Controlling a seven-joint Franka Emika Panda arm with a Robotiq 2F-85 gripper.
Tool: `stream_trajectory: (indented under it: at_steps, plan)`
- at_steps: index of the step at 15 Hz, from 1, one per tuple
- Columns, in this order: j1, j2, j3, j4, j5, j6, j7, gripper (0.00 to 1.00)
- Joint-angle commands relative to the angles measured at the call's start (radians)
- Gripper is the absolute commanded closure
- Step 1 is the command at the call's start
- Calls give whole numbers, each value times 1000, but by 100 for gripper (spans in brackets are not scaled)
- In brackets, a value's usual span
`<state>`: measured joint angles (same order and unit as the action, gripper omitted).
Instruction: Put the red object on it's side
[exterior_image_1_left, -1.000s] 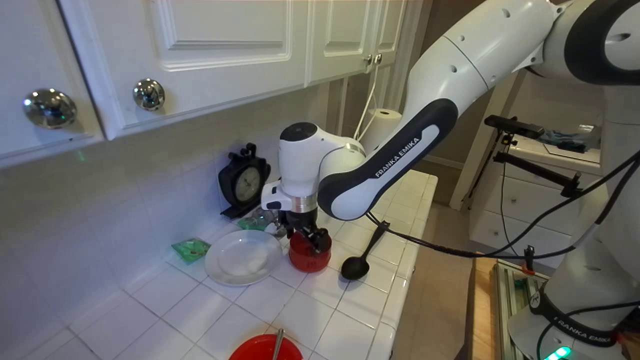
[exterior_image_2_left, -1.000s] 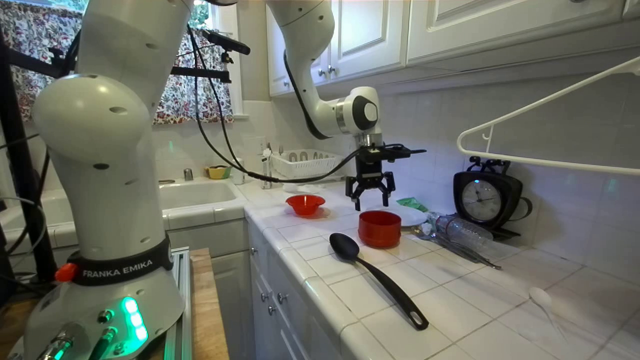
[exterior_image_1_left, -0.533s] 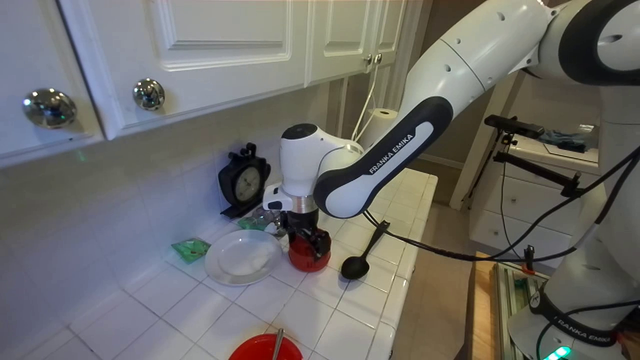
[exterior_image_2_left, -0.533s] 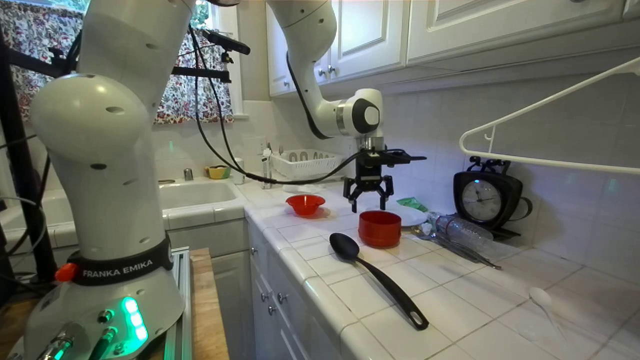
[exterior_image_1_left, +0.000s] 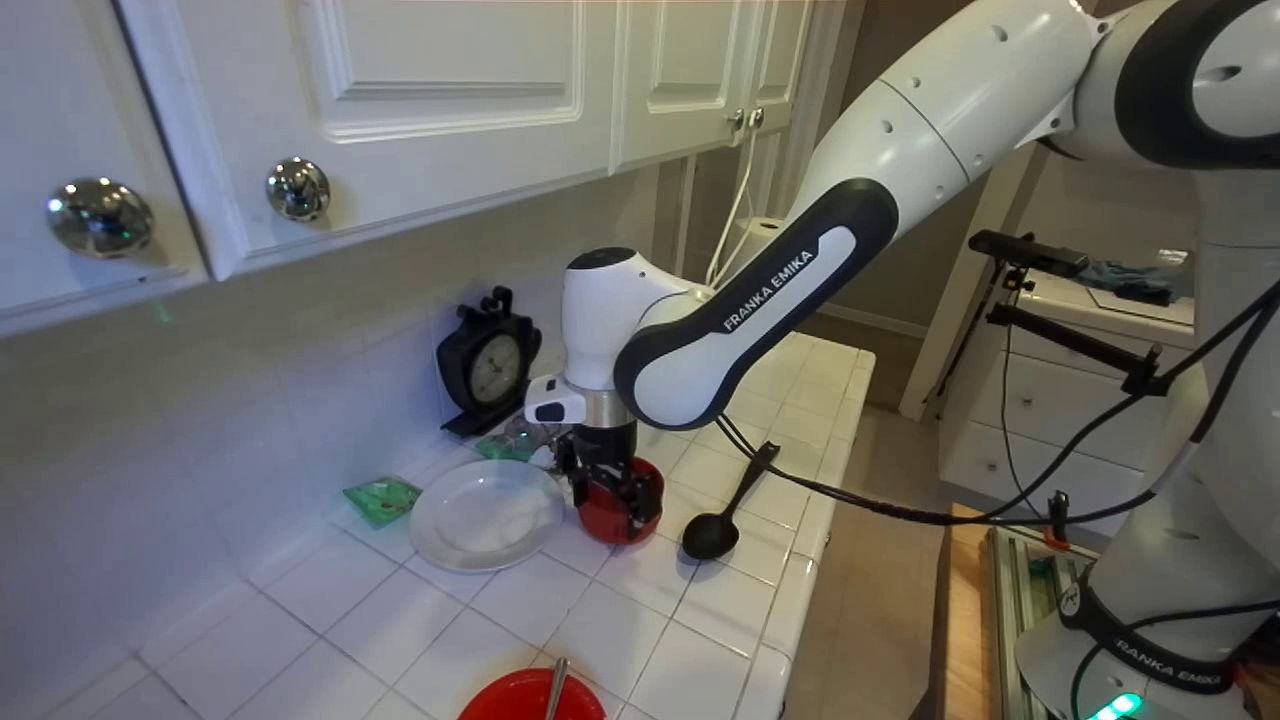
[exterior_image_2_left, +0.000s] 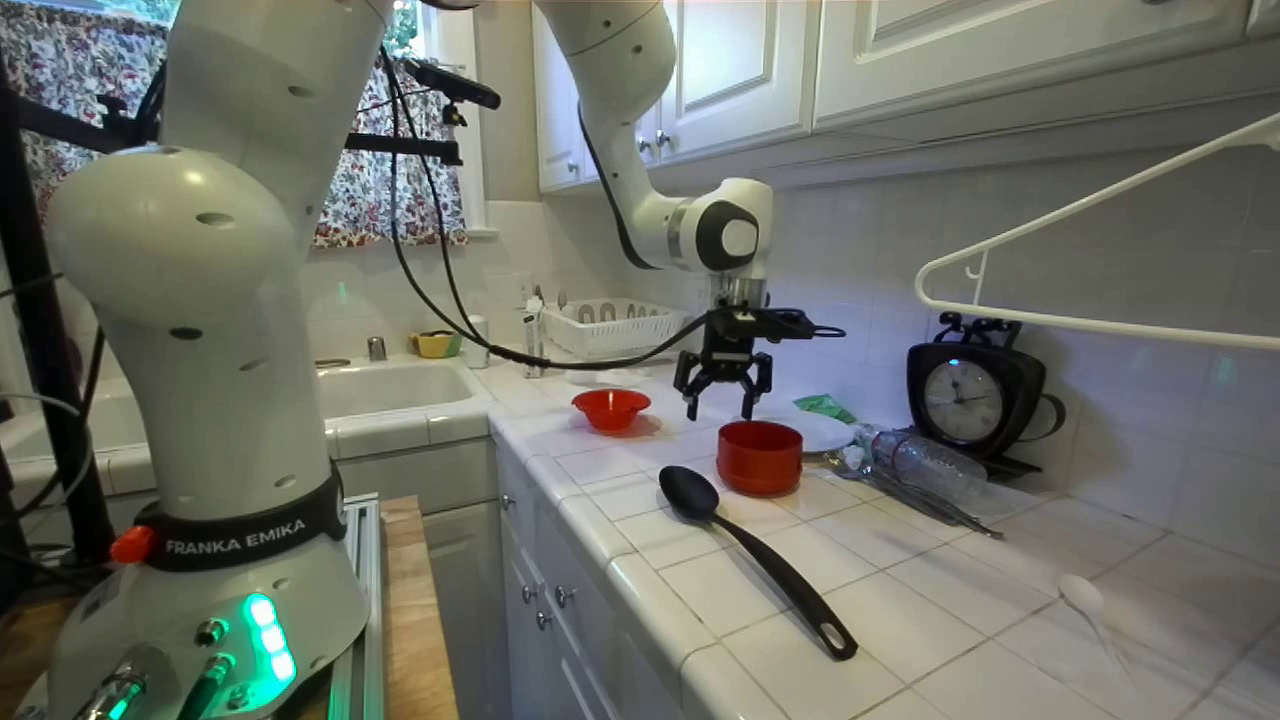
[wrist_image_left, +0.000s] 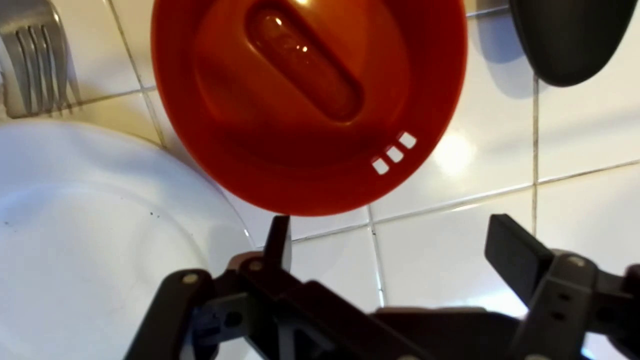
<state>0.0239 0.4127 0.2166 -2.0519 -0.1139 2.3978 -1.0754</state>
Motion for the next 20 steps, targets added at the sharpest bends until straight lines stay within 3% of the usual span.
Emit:
stream_trajectory:
  at_steps: [1, 10, 15, 20]
  plan:
    - [8, -1, -29, 2, -35, -98, -27, 0]
    - [9, -35, -117, -14, -199, -219, -16, 0]
    - [6, -39, -136, -23, -241, -206, -9, 0]
    - [-1, -58, -130, -31, -204, -109, 32, 0]
